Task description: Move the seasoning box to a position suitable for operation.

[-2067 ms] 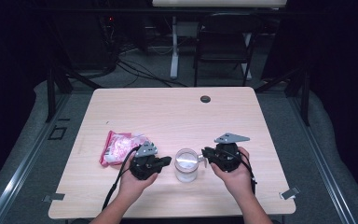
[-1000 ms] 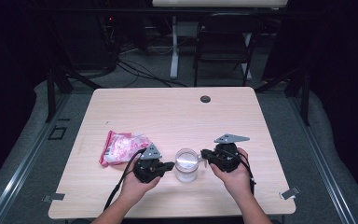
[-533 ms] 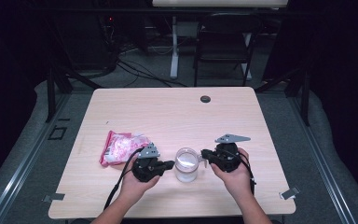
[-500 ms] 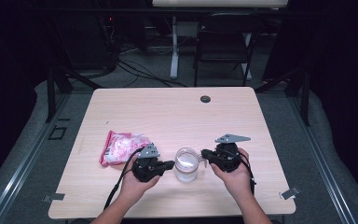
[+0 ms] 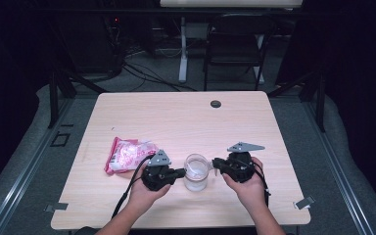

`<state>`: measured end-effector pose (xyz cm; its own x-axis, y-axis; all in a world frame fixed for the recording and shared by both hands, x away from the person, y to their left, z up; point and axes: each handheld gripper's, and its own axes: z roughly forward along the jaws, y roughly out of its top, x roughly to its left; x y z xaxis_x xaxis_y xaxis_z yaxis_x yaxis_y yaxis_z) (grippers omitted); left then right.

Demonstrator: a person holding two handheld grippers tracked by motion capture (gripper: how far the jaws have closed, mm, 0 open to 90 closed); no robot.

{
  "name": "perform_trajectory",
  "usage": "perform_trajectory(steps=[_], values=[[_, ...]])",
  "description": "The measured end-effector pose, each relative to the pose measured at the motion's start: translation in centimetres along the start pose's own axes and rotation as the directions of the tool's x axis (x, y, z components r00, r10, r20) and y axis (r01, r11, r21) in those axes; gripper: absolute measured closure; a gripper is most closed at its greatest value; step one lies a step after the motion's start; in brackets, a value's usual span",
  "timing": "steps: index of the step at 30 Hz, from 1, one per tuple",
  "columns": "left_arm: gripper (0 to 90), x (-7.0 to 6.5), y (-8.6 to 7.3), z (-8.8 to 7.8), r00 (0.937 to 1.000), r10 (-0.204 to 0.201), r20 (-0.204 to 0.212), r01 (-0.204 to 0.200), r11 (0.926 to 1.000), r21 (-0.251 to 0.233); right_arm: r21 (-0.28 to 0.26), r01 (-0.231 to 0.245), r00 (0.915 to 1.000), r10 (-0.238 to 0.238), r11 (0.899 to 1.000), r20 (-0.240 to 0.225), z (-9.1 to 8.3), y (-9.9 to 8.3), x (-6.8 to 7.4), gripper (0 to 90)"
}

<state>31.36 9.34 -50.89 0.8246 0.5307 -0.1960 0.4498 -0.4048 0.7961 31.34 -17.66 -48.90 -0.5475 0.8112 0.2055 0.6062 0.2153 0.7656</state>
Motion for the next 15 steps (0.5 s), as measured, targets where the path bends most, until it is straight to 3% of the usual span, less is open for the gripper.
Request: perform_trajectory(steps=[12,15], values=[[90.0,-0.1,1.7,-0.3,0.9997,0.008,0.021,-0.008,0.9991,-0.043,-0.026,0.057,0.9983,-0.058,0.998,-0.006,-1.9,-0.6,1.1,67.7],[88.4,-0.2,2.0,-0.3,0.9998,0.009,0.017,-0.008,0.9985,-0.054,-0.021,0.072,0.9969,-0.073,0.997,-0.031,-2.2,-0.7,1.5,61.4]])
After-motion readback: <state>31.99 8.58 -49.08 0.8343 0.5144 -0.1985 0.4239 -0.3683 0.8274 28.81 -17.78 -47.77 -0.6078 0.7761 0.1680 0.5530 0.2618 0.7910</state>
